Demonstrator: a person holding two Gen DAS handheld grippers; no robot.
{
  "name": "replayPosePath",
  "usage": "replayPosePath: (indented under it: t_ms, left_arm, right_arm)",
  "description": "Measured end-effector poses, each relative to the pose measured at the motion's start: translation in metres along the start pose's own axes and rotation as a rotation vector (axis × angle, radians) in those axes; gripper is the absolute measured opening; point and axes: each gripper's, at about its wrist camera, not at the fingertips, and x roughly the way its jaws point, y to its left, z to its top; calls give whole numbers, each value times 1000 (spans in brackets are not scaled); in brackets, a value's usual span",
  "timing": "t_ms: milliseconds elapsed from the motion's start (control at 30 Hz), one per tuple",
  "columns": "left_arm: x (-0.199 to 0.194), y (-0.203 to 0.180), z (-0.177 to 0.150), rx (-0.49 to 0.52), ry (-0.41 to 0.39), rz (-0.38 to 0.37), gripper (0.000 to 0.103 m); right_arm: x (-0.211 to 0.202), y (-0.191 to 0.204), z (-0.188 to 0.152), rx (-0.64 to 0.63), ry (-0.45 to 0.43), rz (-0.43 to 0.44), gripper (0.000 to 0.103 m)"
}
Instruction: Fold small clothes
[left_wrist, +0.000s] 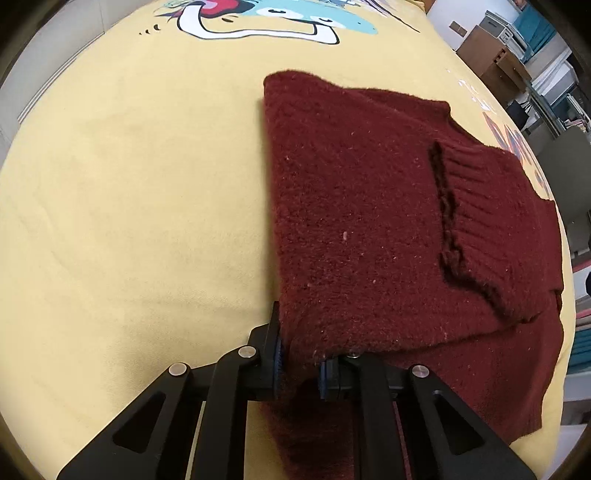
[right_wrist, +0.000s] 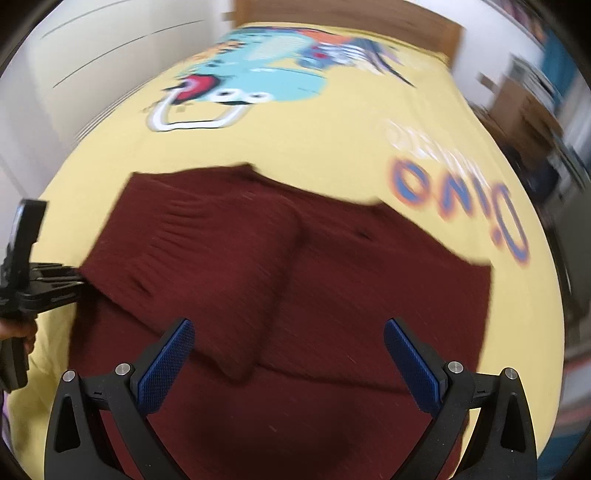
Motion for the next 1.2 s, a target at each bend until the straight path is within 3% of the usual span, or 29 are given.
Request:
replayPosePath:
  t_ms: [200, 333, 500, 533, 600, 667, 767, 833, 1000, 1200]
  left_arm:
    - [5, -8, -2, 43, -4, 42, 12]
    - [3, -10, -3, 48, -8, 54, 12]
    - [3, -14, -6, 53, -5, 60, 13]
    - [3, -14, -5, 50, -6, 59, 13]
    - [1, -14, -5, 49, -13, 62, 13]
    - [-1, -14, -8, 56, -22, 70, 13]
    - [-1, -20, -9, 55, -19, 75, 13]
    - [-1, -21, -9, 49, -17, 73, 13]
    - [-4, -19, -3, 47, -13, 74, 12]
    - [-4, -18, -1, 39, -15, 81, 12]
  right_arm:
    - [36, 57, 19, -128, 44, 54, 102]
    - [72, 84, 23, -182, 125, 62, 102]
    - [103, 98, 20, -204, 182, 24, 102]
    - [107, 96, 20, -193, 191, 26, 98]
    - [108, 91, 21, -162, 199, 67, 78]
    - [100, 78, 25, -117, 192, 69, 30]
    - [85, 50, 31, -16, 173, 171, 10]
    - [71, 30, 34, 0, 134, 119, 10]
    - [42, -27, 29, 110, 78, 103, 10]
    - [24, -86, 3, 222, 49, 34, 10]
